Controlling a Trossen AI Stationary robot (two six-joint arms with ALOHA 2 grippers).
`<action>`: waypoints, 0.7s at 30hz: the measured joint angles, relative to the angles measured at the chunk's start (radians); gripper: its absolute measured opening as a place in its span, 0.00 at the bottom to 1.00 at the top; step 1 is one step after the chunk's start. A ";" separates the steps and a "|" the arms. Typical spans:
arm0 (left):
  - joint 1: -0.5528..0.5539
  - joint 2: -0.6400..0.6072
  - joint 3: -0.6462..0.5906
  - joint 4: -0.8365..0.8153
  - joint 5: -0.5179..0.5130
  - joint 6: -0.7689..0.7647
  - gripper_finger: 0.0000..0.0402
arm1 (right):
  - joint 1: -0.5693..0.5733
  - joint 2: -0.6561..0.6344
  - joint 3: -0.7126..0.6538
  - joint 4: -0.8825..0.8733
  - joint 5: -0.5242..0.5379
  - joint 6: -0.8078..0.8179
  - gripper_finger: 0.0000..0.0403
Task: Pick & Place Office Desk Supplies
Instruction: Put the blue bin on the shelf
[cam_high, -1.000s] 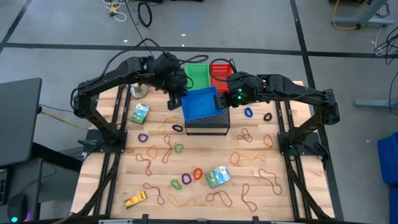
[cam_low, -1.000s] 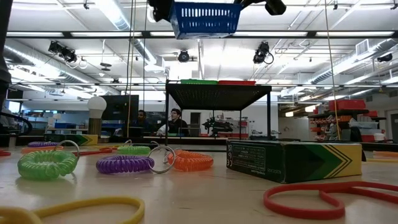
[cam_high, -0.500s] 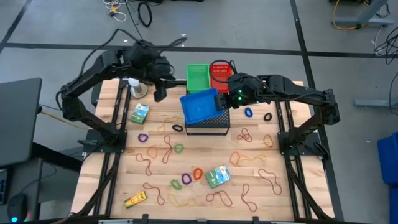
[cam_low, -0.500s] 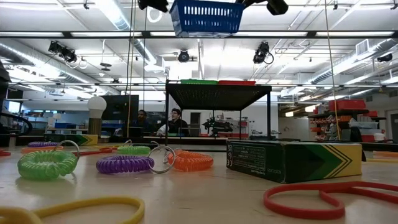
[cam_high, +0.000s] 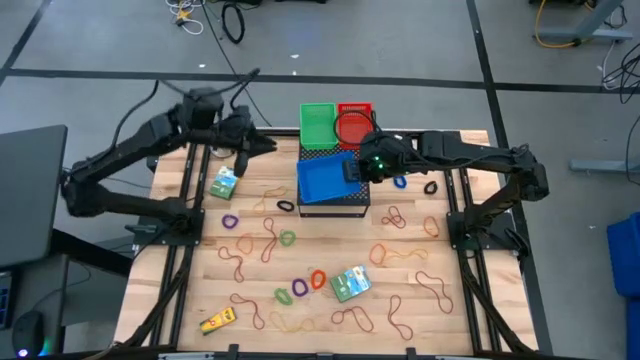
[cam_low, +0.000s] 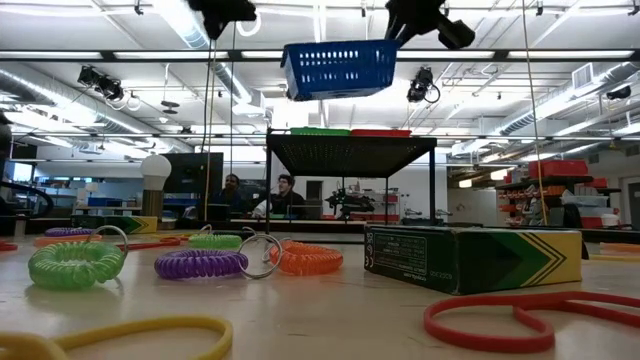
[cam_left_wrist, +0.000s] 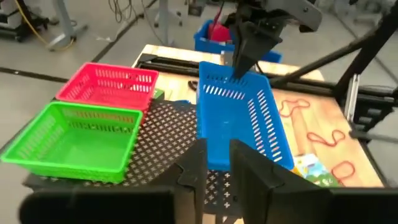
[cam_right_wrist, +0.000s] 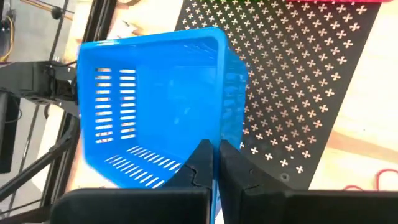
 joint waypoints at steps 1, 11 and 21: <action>0.000 -0.021 -0.044 0.034 0.000 -0.021 0.16 | -0.004 -0.003 -0.012 -0.005 0.001 0.007 0.02; 0.004 -0.143 -0.236 0.233 -0.002 -0.117 0.13 | -0.115 -0.023 -0.154 0.098 -0.025 -0.075 0.02; 0.004 -0.148 -0.236 0.231 -0.028 -0.111 0.13 | -0.144 -0.020 -0.198 0.136 -0.046 -0.036 0.02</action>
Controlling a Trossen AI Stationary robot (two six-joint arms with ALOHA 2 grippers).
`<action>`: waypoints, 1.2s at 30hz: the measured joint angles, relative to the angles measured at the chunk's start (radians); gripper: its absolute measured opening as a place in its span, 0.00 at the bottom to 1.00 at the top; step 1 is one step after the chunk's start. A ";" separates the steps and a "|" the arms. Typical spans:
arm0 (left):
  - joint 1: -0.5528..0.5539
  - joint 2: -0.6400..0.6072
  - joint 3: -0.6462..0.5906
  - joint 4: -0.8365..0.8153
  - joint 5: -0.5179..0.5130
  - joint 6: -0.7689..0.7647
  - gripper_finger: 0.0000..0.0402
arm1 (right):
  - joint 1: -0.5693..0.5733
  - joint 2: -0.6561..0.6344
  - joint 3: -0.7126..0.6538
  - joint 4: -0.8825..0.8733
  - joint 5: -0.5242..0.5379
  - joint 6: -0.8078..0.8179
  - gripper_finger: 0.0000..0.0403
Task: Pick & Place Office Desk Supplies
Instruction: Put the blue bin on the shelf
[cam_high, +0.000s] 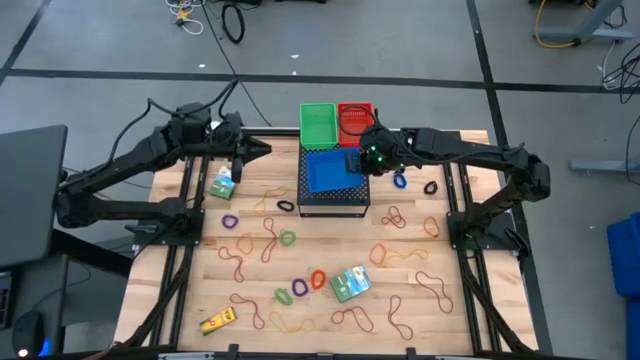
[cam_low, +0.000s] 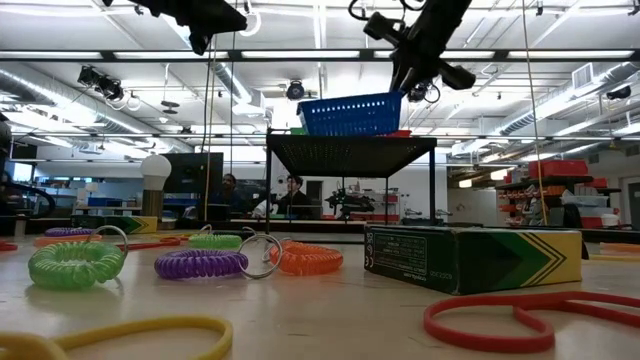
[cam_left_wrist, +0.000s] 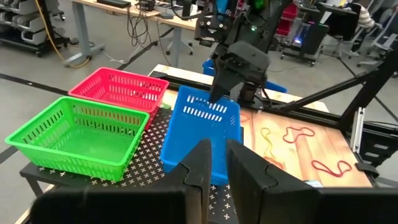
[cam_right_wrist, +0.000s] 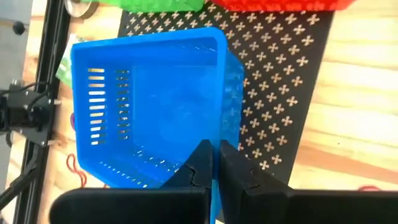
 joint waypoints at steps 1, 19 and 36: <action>0.000 0.000 0.000 0.000 0.000 0.000 0.13 | 0.000 0.000 0.000 0.000 0.008 0.007 0.03; 0.000 0.000 0.000 0.000 -0.028 0.017 0.13 | -0.008 0.001 0.000 -0.053 0.030 0.045 0.14; 0.000 -0.004 0.000 0.003 -0.098 0.020 0.13 | 0.125 -0.025 0.103 -0.098 -0.043 -0.413 0.16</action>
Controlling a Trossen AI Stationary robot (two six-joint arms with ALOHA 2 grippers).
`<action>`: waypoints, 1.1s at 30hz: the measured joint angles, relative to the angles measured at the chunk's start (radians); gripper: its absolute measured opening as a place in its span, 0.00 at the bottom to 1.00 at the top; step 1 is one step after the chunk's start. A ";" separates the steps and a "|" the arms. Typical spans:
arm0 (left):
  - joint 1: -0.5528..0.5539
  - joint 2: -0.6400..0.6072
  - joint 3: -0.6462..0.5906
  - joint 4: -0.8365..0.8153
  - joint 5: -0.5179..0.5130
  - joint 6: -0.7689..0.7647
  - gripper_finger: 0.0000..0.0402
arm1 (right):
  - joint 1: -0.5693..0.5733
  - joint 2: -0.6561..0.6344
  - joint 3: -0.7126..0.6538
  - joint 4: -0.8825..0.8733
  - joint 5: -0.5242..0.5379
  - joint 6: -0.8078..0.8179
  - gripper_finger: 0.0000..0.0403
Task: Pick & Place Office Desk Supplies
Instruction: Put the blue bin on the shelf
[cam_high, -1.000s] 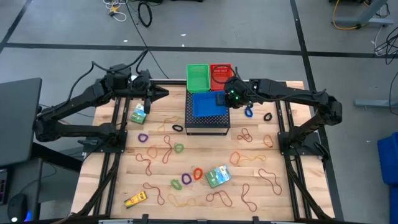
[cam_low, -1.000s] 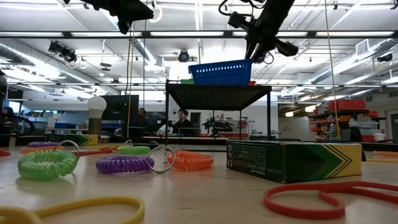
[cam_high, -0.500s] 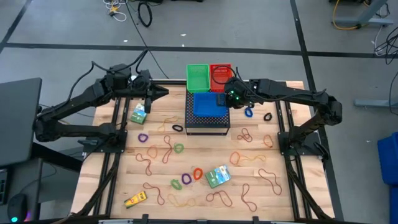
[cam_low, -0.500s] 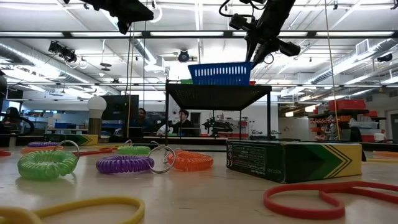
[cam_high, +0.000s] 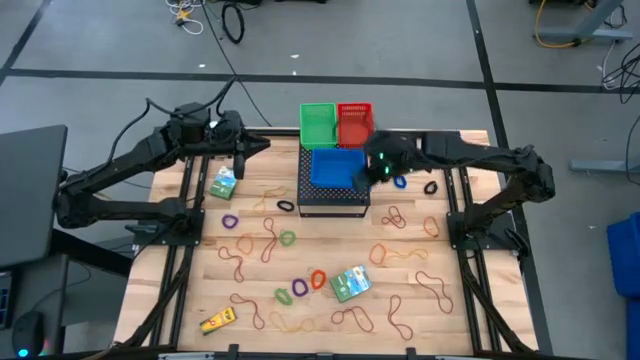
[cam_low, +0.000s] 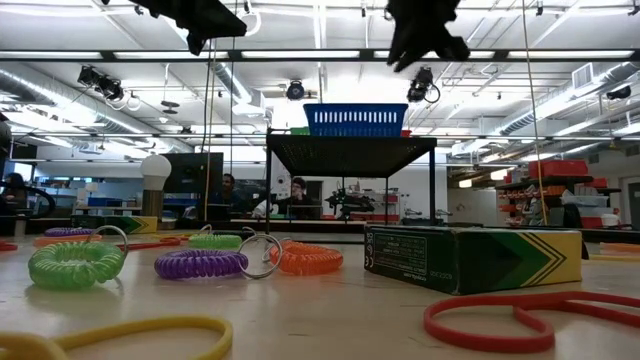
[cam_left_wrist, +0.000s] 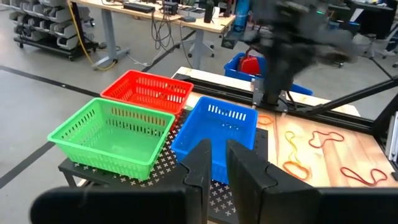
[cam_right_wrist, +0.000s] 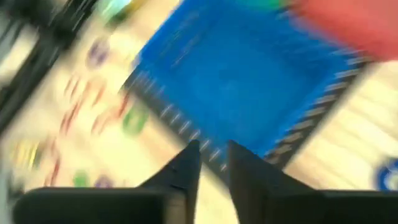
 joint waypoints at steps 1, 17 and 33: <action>0.000 0.000 0.000 0.000 0.000 -0.001 0.13 | 0.025 0.008 -0.005 -0.002 -0.023 -0.023 0.12; 0.000 0.000 0.000 -0.001 -0.033 -0.008 0.13 | 0.080 0.128 -0.035 0.021 0.117 -0.061 0.02; -0.001 0.000 0.000 -0.007 -0.033 -0.007 0.13 | 0.069 0.125 -0.034 0.035 0.202 -0.031 0.03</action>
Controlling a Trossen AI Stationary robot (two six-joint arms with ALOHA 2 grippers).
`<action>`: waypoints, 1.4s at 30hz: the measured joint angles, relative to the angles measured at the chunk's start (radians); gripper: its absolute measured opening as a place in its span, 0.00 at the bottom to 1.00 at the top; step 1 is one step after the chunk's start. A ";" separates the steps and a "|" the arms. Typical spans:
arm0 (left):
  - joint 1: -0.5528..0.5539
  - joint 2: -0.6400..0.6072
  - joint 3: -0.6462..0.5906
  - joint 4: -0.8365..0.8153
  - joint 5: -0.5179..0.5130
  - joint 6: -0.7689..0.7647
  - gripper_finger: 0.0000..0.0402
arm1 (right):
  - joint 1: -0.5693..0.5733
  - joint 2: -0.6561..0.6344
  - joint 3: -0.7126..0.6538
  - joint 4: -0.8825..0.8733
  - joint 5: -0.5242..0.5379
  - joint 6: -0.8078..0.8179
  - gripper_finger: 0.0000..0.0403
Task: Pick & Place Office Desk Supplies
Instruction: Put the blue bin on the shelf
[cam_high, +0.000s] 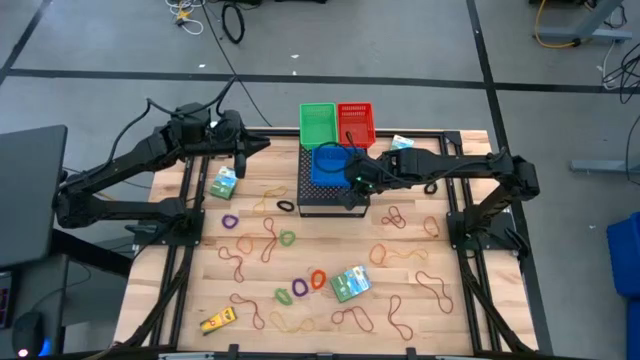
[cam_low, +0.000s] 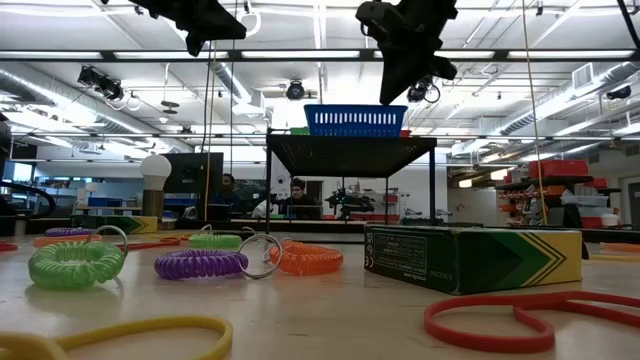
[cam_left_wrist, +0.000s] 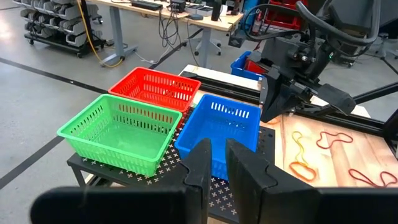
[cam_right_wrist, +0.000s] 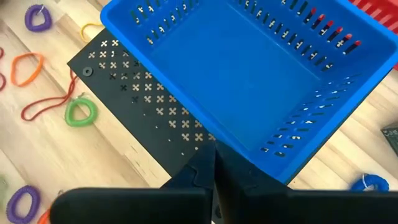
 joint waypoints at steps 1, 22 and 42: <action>0.000 0.000 0.000 0.000 0.000 -0.003 0.13 | 0.000 0.000 0.000 0.000 0.000 0.000 0.03; 0.000 0.001 0.000 -0.001 0.000 -0.017 0.13 | -0.004 -0.044 0.000 -0.048 0.001 -0.110 0.03; -0.001 0.026 0.000 -0.001 0.003 -0.023 0.13 | -0.066 -0.039 0.000 -0.070 -0.130 -0.232 0.01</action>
